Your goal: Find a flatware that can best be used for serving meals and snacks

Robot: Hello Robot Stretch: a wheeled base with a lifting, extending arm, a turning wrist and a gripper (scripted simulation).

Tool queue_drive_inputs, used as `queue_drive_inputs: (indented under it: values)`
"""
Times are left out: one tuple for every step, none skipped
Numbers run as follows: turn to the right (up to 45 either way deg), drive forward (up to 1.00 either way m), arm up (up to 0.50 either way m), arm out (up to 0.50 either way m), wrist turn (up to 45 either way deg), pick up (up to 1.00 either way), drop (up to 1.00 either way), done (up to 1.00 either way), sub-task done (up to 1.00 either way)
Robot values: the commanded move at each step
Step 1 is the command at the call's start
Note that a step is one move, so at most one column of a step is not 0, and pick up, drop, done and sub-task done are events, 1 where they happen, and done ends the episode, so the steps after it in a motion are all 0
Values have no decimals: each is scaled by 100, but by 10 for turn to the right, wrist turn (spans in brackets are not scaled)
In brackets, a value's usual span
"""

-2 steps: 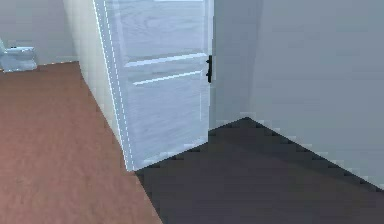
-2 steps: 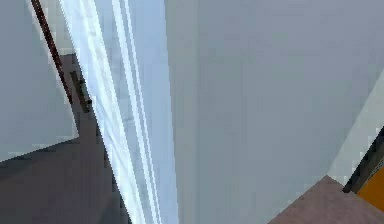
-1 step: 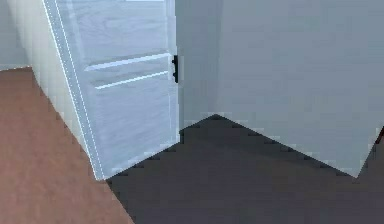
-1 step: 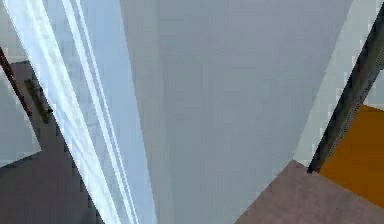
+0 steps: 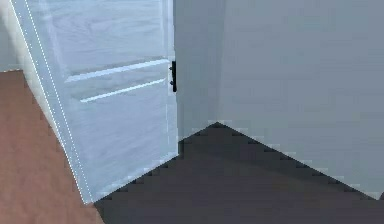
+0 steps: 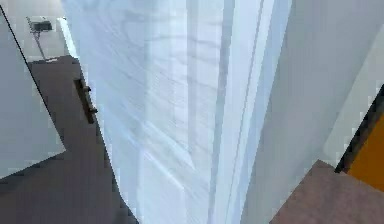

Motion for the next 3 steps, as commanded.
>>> queue_drive_inputs:
  values:
    - [420,0,0,0,0,0,0,0,0]
    - [0,100,0,0,0,0,0,0,0]
    - [0,20,0,0,0,0,0,0,0]
